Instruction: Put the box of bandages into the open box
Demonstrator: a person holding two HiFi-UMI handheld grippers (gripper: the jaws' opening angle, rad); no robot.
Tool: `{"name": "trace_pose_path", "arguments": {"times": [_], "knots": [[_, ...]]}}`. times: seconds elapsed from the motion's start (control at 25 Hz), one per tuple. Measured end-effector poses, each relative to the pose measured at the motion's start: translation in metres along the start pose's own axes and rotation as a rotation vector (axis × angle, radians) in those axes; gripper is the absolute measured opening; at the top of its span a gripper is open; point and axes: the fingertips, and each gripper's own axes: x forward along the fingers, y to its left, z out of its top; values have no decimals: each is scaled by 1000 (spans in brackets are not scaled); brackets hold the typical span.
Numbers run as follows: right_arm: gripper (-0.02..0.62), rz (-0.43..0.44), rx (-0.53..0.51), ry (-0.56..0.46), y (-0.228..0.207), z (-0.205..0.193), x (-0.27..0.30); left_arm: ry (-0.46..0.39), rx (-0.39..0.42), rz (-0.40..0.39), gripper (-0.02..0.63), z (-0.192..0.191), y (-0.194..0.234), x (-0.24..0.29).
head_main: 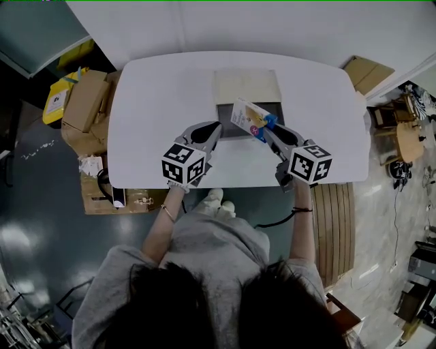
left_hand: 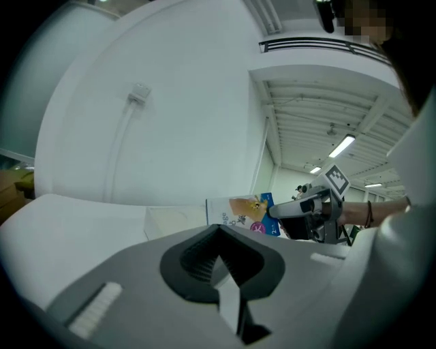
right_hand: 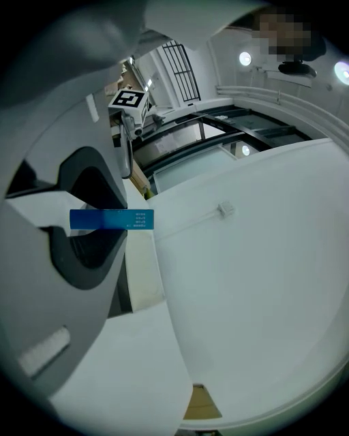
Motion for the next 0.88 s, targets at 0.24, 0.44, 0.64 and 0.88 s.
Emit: {"name": "trace_pose_path", "arguments": {"times": [0.24, 0.44, 0.64, 0.88], "knots": [[104, 5, -3, 74, -9, -7, 16, 24, -11, -23, -8, -5, 10, 8], [104, 9, 35, 110, -20, -16, 27, 55, -23, -32, -8, -18, 17, 11], [104, 35, 61, 164, -27, -21, 34, 87, -42, -28, -8, -29, 18, 15], [104, 95, 88, 253, -34, -23, 50, 90, -64, -1, -8, -32, 21, 22]]}}
